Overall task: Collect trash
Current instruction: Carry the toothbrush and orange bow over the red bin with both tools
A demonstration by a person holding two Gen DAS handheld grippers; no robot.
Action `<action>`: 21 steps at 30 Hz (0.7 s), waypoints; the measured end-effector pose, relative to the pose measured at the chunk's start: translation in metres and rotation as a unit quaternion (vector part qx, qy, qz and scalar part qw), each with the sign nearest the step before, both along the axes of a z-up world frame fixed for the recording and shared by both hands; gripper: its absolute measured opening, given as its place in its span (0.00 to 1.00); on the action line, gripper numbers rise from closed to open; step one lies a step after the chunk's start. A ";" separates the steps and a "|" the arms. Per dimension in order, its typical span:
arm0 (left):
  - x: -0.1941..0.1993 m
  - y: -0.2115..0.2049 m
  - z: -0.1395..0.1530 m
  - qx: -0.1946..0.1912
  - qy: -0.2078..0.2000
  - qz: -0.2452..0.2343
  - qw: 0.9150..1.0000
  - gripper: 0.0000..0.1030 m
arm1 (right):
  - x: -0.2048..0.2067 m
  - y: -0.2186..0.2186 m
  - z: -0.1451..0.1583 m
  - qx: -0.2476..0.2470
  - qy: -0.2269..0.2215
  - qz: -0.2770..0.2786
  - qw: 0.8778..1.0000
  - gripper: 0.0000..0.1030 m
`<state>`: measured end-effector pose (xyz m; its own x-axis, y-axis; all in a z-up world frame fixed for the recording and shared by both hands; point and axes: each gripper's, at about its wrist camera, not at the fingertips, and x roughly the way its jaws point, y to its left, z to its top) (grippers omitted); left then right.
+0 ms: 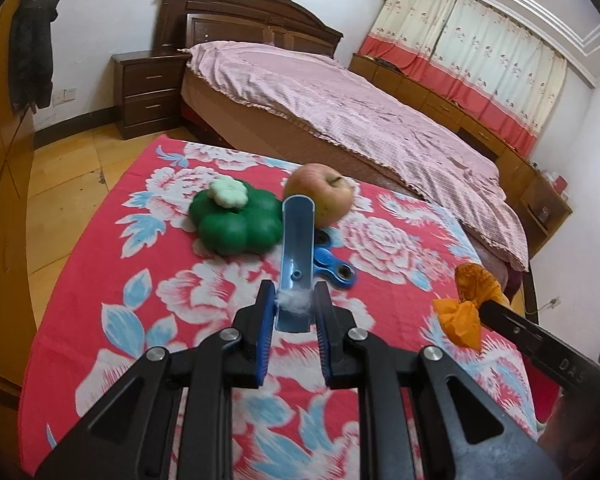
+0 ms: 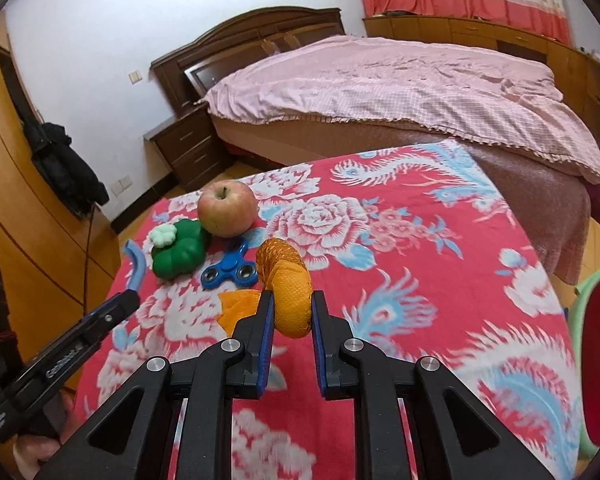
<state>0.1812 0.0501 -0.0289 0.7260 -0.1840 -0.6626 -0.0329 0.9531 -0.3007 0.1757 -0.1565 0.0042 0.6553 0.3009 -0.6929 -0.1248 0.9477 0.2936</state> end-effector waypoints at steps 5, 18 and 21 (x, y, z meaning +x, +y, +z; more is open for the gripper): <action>-0.013 -0.018 0.005 -0.006 0.001 -0.023 1.000 0.18 | -0.028 -0.018 0.011 0.008 -0.007 -0.014 1.000 0.17; -0.042 -0.065 0.019 -0.012 0.002 -0.080 0.997 0.18 | -0.093 -0.077 0.034 0.033 -0.039 -0.070 0.996 0.17; -0.046 -0.079 0.022 -0.011 0.004 -0.100 0.995 0.18 | -0.103 -0.090 0.035 0.034 -0.043 -0.084 0.995 0.17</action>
